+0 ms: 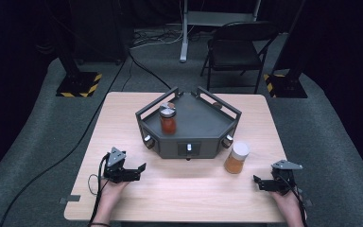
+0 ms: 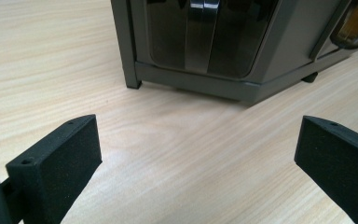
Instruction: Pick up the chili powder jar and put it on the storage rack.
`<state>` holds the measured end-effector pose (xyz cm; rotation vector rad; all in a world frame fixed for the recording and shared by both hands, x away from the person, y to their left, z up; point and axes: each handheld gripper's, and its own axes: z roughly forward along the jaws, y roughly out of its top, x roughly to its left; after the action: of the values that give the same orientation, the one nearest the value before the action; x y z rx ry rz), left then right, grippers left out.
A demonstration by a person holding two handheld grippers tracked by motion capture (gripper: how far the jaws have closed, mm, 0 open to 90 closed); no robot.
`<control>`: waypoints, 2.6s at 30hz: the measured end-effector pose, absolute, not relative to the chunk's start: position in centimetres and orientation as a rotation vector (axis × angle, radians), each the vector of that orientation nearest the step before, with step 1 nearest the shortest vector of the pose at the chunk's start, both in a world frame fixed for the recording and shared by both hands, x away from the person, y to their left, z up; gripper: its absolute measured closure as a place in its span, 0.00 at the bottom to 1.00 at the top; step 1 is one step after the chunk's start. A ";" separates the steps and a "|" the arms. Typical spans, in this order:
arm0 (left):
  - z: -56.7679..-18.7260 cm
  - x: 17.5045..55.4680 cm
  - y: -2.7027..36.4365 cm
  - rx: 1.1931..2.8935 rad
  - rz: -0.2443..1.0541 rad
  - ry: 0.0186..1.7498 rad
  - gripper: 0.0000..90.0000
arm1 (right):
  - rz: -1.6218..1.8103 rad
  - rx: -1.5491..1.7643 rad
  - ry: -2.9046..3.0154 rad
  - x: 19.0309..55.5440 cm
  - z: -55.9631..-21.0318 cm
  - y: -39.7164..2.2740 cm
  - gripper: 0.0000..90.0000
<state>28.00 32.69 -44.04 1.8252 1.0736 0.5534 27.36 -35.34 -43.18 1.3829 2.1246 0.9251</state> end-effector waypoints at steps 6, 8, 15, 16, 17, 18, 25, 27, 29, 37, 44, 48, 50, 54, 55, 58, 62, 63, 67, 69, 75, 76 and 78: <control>-44.8 28.1 32.9 1.844 0.546 1.108 0.00 | 0.925 1.383 2.124 27.4 -43.2 -35.3 0.05; -45.0 28.1 33.0 1.846 0.542 1.120 0.00 | 0.925 1.383 2.124 27.4 -43.2 -35.3 0.05; -45.3 28.4 33.2 1.862 0.514 1.148 0.00 | 0.925 1.383 2.124 27.4 -43.2 -35.3 0.05; -45.2 28.5 33.3 1.872 0.502 1.149 0.00 | 0.925 1.383 2.124 27.4 -43.2 -35.3 0.05; -45.1 28.5 33.3 1.877 0.495 1.150 0.00 | 0.925 1.383 2.124 27.4 -43.2 -35.3 0.05; -45.1 28.5 33.3 1.881 0.491 1.154 0.00 | 0.925 1.384 2.124 27.4 -43.2 -35.3 0.05; -44.4 29.0 32.7 1.942 0.470 1.192 0.00 | 0.925 1.383 2.124 27.4 -43.2 -35.3 0.05; -44.2 29.0 32.3 1.964 0.476 1.200 0.01 | 0.925 1.384 2.124 27.4 -43.2 -35.3 0.05; -44.1 29.2 32.2 1.983 0.469 1.207 0.01 | 0.925 1.383 2.124 27.4 -43.2 -35.3 0.05; -43.7 29.4 31.5 2.033 0.481 1.226 0.01 | 0.925 1.383 2.124 27.4 -43.2 -35.3 0.05; -43.6 29.3 30.8 2.062 0.514 1.222 0.00 | 0.925 1.383 2.124 27.4 -43.2 -35.3 0.05; -43.6 29.3 30.8 2.063 0.514 1.221 0.00 | 0.925 1.383 2.124 27.4 -43.2 -35.3 0.05; -43.6 29.3 30.8 2.063 0.514 1.221 0.00 | 0.925 1.383 2.124 27.4 -43.2 -35.3 0.05; -43.6 29.3 30.8 2.064 0.513 1.219 0.00 | 0.925 1.383 2.124 27.4 -43.2 -35.3 0.05; -43.6 29.3 30.8 2.064 0.513 1.219 0.00 | 0.925 1.383 2.124 27.4 -43.2 -35.3 0.05; -43.6 29.4 30.8 2.065 0.512 1.217 0.00 | 0.925 1.383 2.124 27.4 -43.2 -35.3 0.05; -43.6 29.4 30.8 2.065 0.512 1.217 0.00 | 0.925 1.383 2.124 27.4 -43.2 -35.3 0.05; -43.6 29.4 30.8 2.065 0.512 1.217 0.00 | 0.925 1.383 2.124 27.4 -43.2 -35.3 0.05; -43.6 29.4 30.8 2.065 0.512 1.217 0.00 | 0.925 1.383 2.124 27.4 -43.2 -35.3 0.05; -43.6 29.4 30.8 2.065 0.512 1.217 0.00 | 0.925 1.383 2.124 27.4 -43.2 -35.3 0.05; -43.6 29.4 30.8 2.065 0.512 1.217 0.00 | 0.925 1.383 2.124 27.4 -43.2 -35.3 0.05; -43.6 29.4 30.8 2.065 0.512 1.217 0.00 | 0.925 1.383 2.124 27.4 -43.2 -35.3 0.05; -43.6 29.4 30.8 2.065 0.512 1.217 0.00 | 0.925 1.383 2.124 27.4 -43.2 -35.3 0.05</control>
<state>29.36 30.82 -43.62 2.0650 1.2174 0.5121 27.36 -35.33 -43.18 1.3834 2.1242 0.9246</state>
